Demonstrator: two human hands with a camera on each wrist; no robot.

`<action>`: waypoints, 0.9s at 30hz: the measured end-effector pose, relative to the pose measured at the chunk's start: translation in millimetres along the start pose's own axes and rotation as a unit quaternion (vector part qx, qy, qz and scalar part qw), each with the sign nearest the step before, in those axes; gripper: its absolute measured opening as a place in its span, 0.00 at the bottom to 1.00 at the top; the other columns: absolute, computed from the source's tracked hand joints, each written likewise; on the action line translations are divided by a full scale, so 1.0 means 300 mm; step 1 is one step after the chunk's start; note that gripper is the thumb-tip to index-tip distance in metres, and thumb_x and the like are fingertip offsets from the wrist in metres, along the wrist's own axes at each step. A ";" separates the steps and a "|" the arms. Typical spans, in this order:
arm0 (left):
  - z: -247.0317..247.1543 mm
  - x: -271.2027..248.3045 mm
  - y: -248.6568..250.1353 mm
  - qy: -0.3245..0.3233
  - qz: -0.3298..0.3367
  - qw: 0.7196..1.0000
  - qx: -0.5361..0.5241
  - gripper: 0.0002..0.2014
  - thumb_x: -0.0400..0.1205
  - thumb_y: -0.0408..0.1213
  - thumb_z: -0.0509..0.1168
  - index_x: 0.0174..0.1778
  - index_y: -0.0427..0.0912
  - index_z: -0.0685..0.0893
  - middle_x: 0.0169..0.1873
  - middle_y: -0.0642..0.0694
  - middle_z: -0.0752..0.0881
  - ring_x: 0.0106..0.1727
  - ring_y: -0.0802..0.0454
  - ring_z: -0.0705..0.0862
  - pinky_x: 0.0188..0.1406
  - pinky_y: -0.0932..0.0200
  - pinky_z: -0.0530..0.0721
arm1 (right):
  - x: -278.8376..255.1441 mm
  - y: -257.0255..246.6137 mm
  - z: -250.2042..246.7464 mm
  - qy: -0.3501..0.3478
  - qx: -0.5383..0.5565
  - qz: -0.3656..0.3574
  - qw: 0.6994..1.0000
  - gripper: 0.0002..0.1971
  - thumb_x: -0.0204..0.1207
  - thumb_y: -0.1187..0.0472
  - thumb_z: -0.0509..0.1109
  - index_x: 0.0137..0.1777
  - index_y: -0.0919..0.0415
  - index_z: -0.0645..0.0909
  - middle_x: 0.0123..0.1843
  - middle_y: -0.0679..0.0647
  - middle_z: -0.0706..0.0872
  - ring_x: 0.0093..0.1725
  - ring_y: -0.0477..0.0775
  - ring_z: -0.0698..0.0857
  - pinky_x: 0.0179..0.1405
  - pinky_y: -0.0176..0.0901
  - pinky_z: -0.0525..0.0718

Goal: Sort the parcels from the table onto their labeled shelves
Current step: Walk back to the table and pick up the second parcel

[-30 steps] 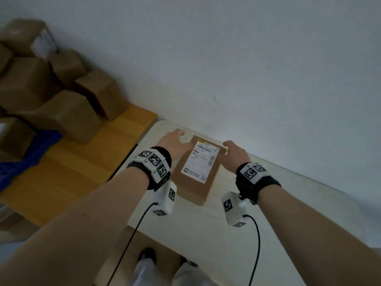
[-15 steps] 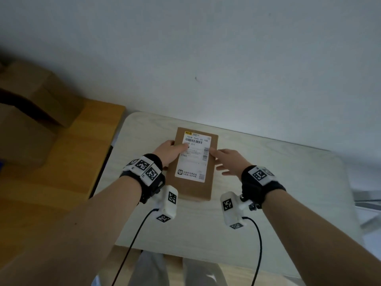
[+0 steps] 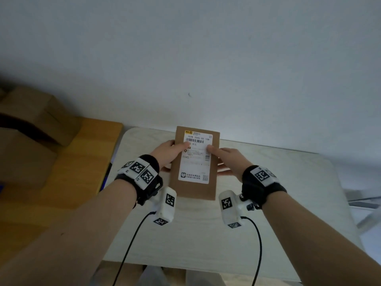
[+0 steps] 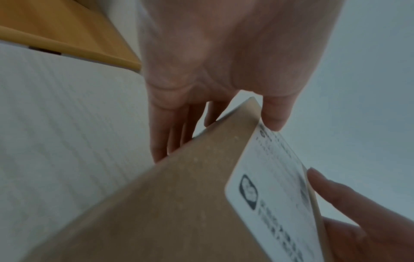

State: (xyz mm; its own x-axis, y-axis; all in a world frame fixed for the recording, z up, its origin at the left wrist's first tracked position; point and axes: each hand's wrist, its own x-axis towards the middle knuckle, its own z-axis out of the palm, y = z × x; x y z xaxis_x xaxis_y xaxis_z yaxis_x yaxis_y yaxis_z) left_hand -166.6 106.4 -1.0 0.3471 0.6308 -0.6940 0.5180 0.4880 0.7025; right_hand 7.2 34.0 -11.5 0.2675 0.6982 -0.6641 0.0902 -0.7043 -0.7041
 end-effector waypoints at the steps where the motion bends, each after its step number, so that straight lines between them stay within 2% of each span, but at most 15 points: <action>1: -0.006 -0.015 0.021 0.003 0.013 1.000 -0.007 0.24 0.83 0.53 0.61 0.73 0.47 0.75 0.60 0.47 0.86 0.59 0.46 0.83 0.57 0.48 0.79 | -0.013 -0.023 -0.015 0.004 0.009 -0.011 1.000 0.25 0.75 0.42 0.69 0.61 0.63 0.82 0.50 0.56 0.89 0.46 0.54 0.89 0.43 0.43 0.88; 5: -0.033 -0.088 0.116 0.021 0.078 0.996 -0.036 0.18 0.84 0.51 0.61 0.67 0.48 0.78 0.55 0.49 0.88 0.56 0.47 0.85 0.56 0.49 0.79 | -0.079 -0.120 -0.078 0.027 0.057 -0.076 0.995 0.27 0.74 0.41 0.69 0.64 0.61 0.83 0.54 0.60 0.90 0.51 0.58 0.90 0.51 0.49 0.89; 10: -0.077 -0.198 0.240 0.037 0.170 0.983 -0.054 0.20 0.84 0.51 0.60 0.70 0.48 0.78 0.53 0.52 0.89 0.50 0.55 0.86 0.42 0.56 0.81 | -0.184 -0.248 -0.129 0.046 0.083 -0.159 0.983 0.23 0.76 0.44 0.69 0.63 0.61 0.84 0.54 0.60 0.90 0.49 0.58 0.90 0.53 0.51 0.90; 14: -0.104 -0.280 0.317 0.047 0.215 0.973 -0.065 0.21 0.85 0.52 0.58 0.70 0.47 0.78 0.54 0.51 0.88 0.51 0.54 0.86 0.48 0.53 0.84 | -0.261 -0.340 -0.152 0.060 0.086 -0.217 0.970 0.21 0.76 0.45 0.69 0.61 0.60 0.84 0.51 0.57 0.90 0.47 0.55 0.90 0.47 0.46 0.90; 17: -0.117 -0.335 0.352 0.059 0.242 0.965 -0.080 0.23 0.85 0.54 0.56 0.71 0.46 0.78 0.52 0.52 0.88 0.51 0.54 0.85 0.49 0.52 0.83 | -0.311 -0.391 -0.158 0.075 0.088 -0.252 0.961 0.21 0.75 0.45 0.71 0.61 0.59 0.85 0.52 0.57 0.90 0.48 0.55 0.89 0.44 0.44 0.90; 21: -0.120 -0.395 0.368 0.067 0.273 0.953 -0.109 0.23 0.86 0.56 0.53 0.69 0.47 0.79 0.48 0.55 0.87 0.52 0.54 0.84 0.48 0.53 0.81 | -0.374 -0.419 -0.163 0.095 0.104 -0.299 0.944 0.19 0.75 0.47 0.71 0.62 0.56 0.85 0.50 0.53 0.91 0.49 0.54 0.90 0.47 0.45 0.89; 24: -0.122 -0.434 0.376 0.068 0.290 0.946 -0.127 0.22 0.86 0.57 0.52 0.66 0.49 0.81 0.46 0.55 0.86 0.54 0.52 0.83 0.51 0.53 0.81 | -0.415 -0.424 -0.166 0.102 0.125 -0.329 0.930 0.18 0.76 0.48 0.71 0.63 0.54 0.85 0.50 0.49 0.92 0.49 0.51 0.90 0.52 0.47 0.89; 27: -0.125 -0.472 0.388 0.075 0.312 0.936 -0.147 0.23 0.86 0.57 0.51 0.65 0.49 0.82 0.46 0.55 0.87 0.53 0.54 0.84 0.49 0.54 0.81 | -0.453 -0.433 -0.161 0.103 0.141 -0.356 0.918 0.19 0.76 0.50 0.71 0.65 0.53 0.84 0.50 0.47 0.92 0.48 0.48 0.90 0.52 0.45 0.88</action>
State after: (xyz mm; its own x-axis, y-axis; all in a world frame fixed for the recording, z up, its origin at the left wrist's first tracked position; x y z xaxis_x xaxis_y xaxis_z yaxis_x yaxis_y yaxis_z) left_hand -184.7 96.5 184.8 0.3855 0.9149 -0.1200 0.0066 0.1273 0.9918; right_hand 5.5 24.4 182.3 0.4145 0.9095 0.0312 0.0688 0.0028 -0.9976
